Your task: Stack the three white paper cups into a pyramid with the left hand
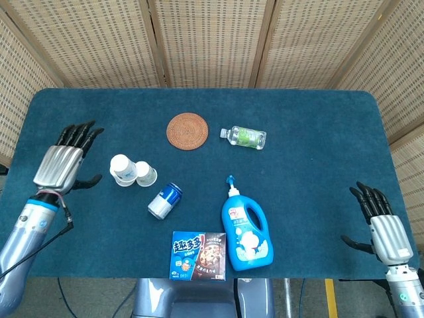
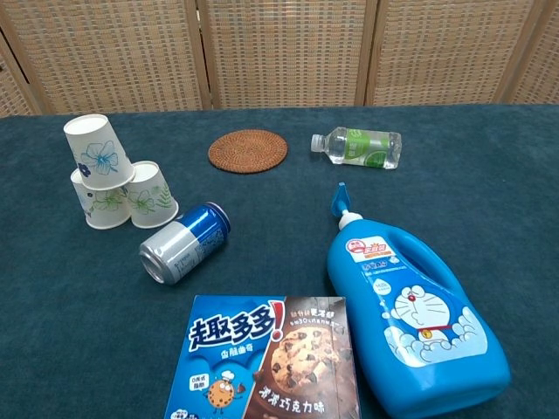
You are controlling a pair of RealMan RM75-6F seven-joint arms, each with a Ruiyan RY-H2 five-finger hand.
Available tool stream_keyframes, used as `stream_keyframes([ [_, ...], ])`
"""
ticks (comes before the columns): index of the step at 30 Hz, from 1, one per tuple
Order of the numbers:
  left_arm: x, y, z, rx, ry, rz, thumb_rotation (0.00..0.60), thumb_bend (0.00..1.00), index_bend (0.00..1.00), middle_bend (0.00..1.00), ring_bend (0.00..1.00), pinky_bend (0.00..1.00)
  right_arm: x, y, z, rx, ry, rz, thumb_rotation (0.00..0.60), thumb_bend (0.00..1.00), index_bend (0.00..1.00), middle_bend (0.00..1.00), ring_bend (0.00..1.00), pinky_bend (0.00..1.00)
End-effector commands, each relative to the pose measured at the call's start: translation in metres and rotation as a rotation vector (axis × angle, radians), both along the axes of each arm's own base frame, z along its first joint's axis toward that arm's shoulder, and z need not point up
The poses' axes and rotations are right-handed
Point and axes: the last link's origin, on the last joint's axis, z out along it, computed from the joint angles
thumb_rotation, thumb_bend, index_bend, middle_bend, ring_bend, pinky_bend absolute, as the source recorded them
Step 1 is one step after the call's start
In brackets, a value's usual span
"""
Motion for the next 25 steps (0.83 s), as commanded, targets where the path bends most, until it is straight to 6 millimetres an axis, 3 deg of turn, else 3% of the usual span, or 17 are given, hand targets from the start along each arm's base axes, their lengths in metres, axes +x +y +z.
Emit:
stream_keyframes([
  [1, -0.029, -0.053, -0.008, 0.067, -0.033, 0.000, 0.600, 0.26, 0.06, 0.00, 0.00, 0.00, 0.001, 0.001, 0.000, -0.006, 0.006, 0.004, 0.600, 0.11, 0.04, 0.00, 0.00, 0.00],
  [5, -0.058, -0.083, -0.026, 0.129, 0.012, 0.010, 0.600, 0.26, 0.04, 0.00, 0.00, 0.00, 0.002, 0.002, 0.001, -0.022, 0.013, 0.007, 0.600, 0.11, 0.04, 0.00, 0.00, 0.00],
  [11, -0.087, -0.113, -0.048, 0.149, 0.035, 0.068, 0.600, 0.26, 0.00, 0.00, 0.00, 0.00, 0.003, 0.003, 0.001, -0.040, 0.031, 0.006, 0.600, 0.11, 0.04, 0.00, 0.00, 0.00],
  [18, -0.110, -0.125, -0.051, 0.136, 0.046, 0.108, 0.600, 0.26, 0.00, 0.00, 0.00, 0.00, 0.003, 0.002, 0.000, -0.039, 0.042, -0.001, 0.600, 0.11, 0.04, 0.00, 0.00, 0.00],
  [25, -0.113, -0.122, -0.047, 0.133, 0.017, 0.121, 0.600, 0.26, 0.00, 0.00, 0.00, 0.00, 0.004, 0.003, -0.001, -0.035, 0.044, 0.000, 0.600, 0.11, 0.04, 0.00, 0.00, 0.00],
])
